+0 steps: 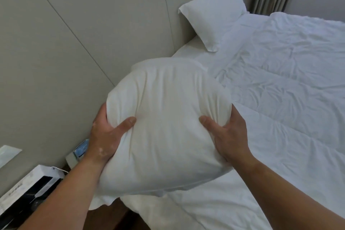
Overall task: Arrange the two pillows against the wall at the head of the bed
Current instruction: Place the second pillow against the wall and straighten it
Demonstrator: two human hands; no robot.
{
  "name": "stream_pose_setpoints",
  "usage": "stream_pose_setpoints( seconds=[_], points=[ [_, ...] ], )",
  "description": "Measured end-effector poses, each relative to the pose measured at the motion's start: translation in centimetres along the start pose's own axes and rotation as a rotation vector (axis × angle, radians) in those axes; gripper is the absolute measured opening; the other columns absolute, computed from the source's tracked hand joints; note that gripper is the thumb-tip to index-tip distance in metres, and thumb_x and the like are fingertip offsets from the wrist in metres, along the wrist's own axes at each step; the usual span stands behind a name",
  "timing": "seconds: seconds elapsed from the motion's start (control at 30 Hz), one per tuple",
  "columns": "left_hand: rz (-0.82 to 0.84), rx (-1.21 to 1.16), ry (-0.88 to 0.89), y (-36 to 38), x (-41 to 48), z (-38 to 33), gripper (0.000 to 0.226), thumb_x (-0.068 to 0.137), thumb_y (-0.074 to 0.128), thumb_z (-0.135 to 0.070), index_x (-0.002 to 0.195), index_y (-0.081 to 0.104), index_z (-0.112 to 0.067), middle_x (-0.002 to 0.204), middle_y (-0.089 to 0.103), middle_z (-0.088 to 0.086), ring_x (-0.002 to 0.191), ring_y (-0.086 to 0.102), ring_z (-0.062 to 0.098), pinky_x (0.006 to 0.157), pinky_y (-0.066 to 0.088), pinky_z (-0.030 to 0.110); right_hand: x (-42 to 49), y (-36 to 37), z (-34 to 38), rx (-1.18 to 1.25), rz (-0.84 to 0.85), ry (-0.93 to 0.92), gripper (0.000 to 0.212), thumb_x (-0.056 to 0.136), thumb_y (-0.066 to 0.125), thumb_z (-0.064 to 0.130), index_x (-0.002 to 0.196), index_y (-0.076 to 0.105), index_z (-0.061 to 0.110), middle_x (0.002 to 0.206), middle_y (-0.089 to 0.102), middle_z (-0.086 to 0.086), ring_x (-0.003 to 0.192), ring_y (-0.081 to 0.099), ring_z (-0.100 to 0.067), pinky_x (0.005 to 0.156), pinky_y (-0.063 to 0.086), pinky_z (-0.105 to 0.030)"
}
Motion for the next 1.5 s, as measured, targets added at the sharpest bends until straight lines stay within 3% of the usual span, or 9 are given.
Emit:
stream_pose_setpoints(
  seconds=[0.1, 0.27, 0.37, 0.53, 0.73, 0.97, 1.13, 1.3, 1.5],
  points=[
    [0.053, 0.010, 0.039, -0.3, 6.6, 0.6, 0.068, 0.064, 0.085, -0.037, 0.125, 0.055, -0.039, 0.113, 0.063, -0.028, 0.095, 0.057, -0.024, 0.081, 0.044, 0.007, 3.6, 3.9, 0.0, 0.011, -0.057, 0.033, 0.053, 0.075, 0.084, 0.039, 0.123, 0.063, 0.031, 0.114, 0.069, 0.020, 0.106, 0.064, 0.000, 0.092, 0.050, -0.030],
    [0.167, 0.077, 0.098, -0.7, 17.8, 1.7, 0.078, 0.064, 0.081, -0.035, 0.136, 0.054, -0.026, 0.124, 0.065, -0.008, 0.112, 0.062, 0.012, 0.092, 0.045, 0.024, 9.2, 11.1, -1.0, 0.024, -0.120, 0.096, 0.053, 0.075, 0.083, 0.037, 0.122, 0.060, 0.033, 0.114, 0.067, 0.020, 0.105, 0.062, 0.002, 0.091, 0.049, -0.028],
    [0.233, 0.133, 0.156, -0.4, 24.0, 2.7, 0.078, 0.064, 0.081, -0.038, 0.137, 0.053, -0.028, 0.125, 0.064, -0.010, 0.114, 0.061, 0.012, 0.088, 0.043, 0.019, 12.3, 15.3, -2.5, 0.025, -0.140, 0.131, 0.059, 0.076, 0.083, 0.037, 0.129, 0.058, 0.028, 0.119, 0.067, 0.015, 0.109, 0.063, -0.009, 0.095, 0.050, -0.036],
    [0.348, 0.275, 0.245, 0.1, 31.9, 4.6, 0.084, 0.066, 0.079, -0.043, 0.143, 0.047, -0.032, 0.129, 0.060, -0.014, 0.115, 0.056, 0.009, 0.091, 0.040, 0.023, 15.2, 21.6, -5.3, 0.070, -0.101, 0.197, 0.057, 0.079, 0.081, 0.028, 0.125, 0.050, 0.043, 0.113, 0.061, 0.030, 0.104, 0.056, 0.014, 0.087, 0.045, -0.019],
    [0.547, 0.463, 0.263, 1.4, 37.7, 9.9, 0.084, 0.074, 0.084, -0.037, 0.146, 0.040, -0.039, 0.130, 0.059, -0.016, 0.115, 0.058, 0.011, 0.086, 0.037, 0.010, 14.7, 29.2, -11.8, 0.019, 0.147, 0.412, 0.046, 0.082, 0.077, 0.031, 0.109, 0.047, 0.055, 0.108, 0.065, 0.024, 0.102, 0.061, 0.006, 0.093, 0.051, -0.031],
    [0.544, 0.575, 0.186, 0.1, 40.0, 17.6, 0.082, 0.072, 0.075, -0.045, 0.143, 0.035, -0.050, 0.138, 0.061, -0.001, 0.120, 0.060, 0.025, 0.102, 0.046, 0.038, 16.6, 34.7, -17.1, -0.280, 0.637, 0.527, 0.062, 0.082, 0.072, 0.051, 0.133, 0.047, 0.026, 0.122, 0.066, 0.009, 0.113, 0.063, -0.016, 0.097, 0.049, -0.032],
    [0.528, 0.636, 0.111, -0.3, 40.3, 22.0, 0.089, 0.078, 0.081, -0.027, 0.152, 0.033, -0.032, 0.143, 0.057, -0.001, 0.125, 0.058, 0.027, 0.106, 0.041, 0.034, 21.9, 34.4, -17.0, -0.886, 1.097, 0.186, 0.056, 0.086, 0.065, 0.057, 0.126, 0.062, 0.017, 0.125, 0.067, 0.002, 0.113, 0.061, -0.020, 0.094, 0.047, -0.029],
    [0.499, 0.627, 0.071, -0.4, 40.4, 23.3, 0.100, 0.074, 0.083, -0.034, 0.154, 0.023, -0.042, 0.146, 0.055, -0.005, 0.128, 0.055, 0.025, 0.102, 0.040, 0.030, 31.2, 35.4, -9.9, -0.748, 0.913, -0.225, 0.039, 0.077, 0.080, 0.038, 0.110, 0.070, 0.021, 0.096, 0.071, 0.006, 0.086, 0.067, -0.012, 0.083, 0.054, -0.035],
    [0.493, 0.731, -0.093, -1.3, 40.8, 24.4, 0.124, 0.063, 0.083, -0.059, 0.159, 0.010, -0.029, 0.144, 0.055, 0.014, 0.133, 0.049, 0.032, 0.101, 0.037, 0.034, 41.6, 39.9, -3.8, -0.952, 0.921, -0.668, 0.098, 0.075, 0.083, 0.034, 0.155, 0.027, 0.033, 0.158, 0.032, 0.004, 0.140, 0.034, -0.020, 0.108, 0.040, -0.037]
  ],
)
Point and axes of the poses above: each hand's wrist, its own x-axis towards the middle knuckle, its own y-axis out of the palm, z = x × y, the point moved 1 cm from there along x, towards the middle knuckle
